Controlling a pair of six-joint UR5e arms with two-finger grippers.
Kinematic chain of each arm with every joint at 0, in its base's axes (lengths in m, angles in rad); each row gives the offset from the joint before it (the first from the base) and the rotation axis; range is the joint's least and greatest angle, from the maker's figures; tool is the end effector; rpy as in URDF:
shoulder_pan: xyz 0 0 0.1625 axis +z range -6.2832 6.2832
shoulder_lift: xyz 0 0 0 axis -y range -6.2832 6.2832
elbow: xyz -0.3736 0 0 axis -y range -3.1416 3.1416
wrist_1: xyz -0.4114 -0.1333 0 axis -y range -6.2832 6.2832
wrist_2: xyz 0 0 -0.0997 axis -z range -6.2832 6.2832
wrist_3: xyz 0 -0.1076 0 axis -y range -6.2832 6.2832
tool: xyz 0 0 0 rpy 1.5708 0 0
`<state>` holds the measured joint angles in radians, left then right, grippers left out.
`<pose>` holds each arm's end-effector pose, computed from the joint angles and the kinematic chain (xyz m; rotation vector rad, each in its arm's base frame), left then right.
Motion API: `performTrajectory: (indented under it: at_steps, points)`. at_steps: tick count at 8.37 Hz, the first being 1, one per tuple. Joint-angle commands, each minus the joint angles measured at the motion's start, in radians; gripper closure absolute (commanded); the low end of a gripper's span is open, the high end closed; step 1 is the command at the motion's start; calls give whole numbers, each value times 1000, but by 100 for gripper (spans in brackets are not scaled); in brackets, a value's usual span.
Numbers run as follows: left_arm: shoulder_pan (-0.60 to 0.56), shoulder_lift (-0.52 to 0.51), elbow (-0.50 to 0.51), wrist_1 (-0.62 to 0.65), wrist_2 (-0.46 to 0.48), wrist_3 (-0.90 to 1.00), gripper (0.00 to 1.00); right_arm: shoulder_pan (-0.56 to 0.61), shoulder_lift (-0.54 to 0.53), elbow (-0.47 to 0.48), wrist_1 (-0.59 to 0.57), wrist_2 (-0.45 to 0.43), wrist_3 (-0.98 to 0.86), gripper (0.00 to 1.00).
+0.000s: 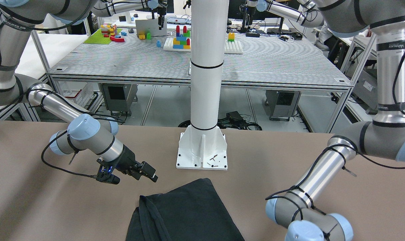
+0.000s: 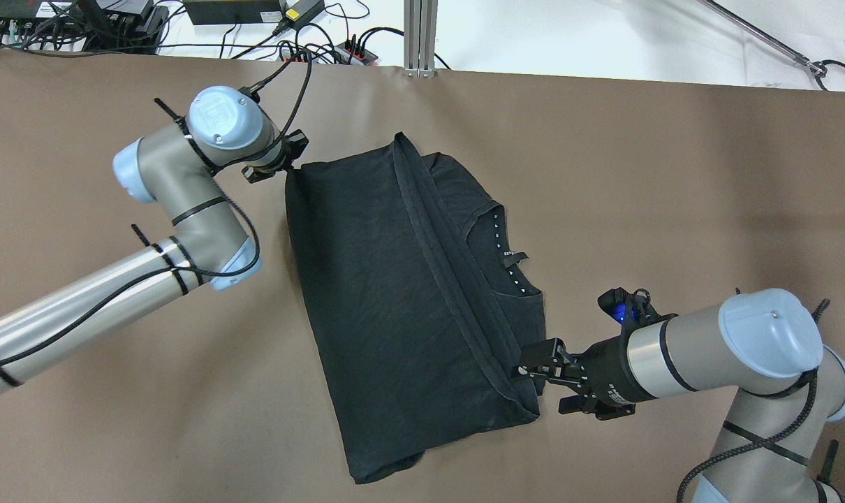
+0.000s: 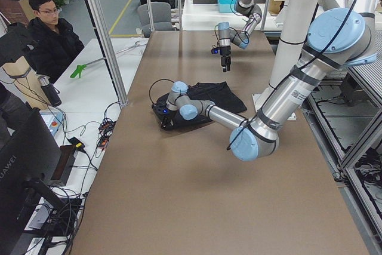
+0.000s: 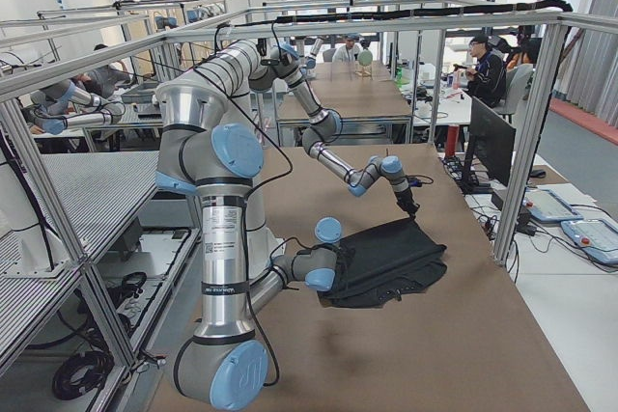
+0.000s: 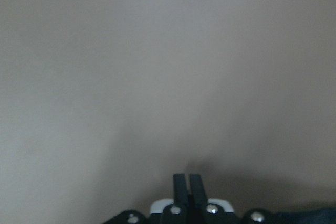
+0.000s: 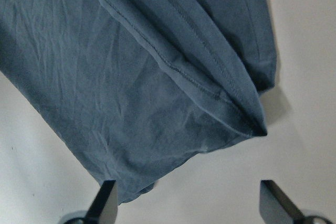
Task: Fold clothes
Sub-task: 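Grasp the far corner with the left gripper and drag it away from the robot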
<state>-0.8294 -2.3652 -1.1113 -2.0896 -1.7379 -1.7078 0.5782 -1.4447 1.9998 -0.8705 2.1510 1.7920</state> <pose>0.4555 -0.6684 0.2836 0.1460 0.8815 -0.8325 -0.3891 -0.3426 0.2494 -0.2765 -1.2856 0.3178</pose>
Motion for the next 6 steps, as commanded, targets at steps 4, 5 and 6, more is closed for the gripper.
performTrajectory:
  at_steps: [4, 5, 6]
  points:
    - [-25, -377, 487, -248, -2, 203, 100, 18, -20, 5, -15, -155, -25, 5]
    - [-24, -413, 523, -254, 11, 218, 100, 20, -26, -1, -15, -155, -20, 5]
    - [-24, -425, 536, -254, 20, 306, 100, 20, -34, -4, -15, -175, -19, 5]
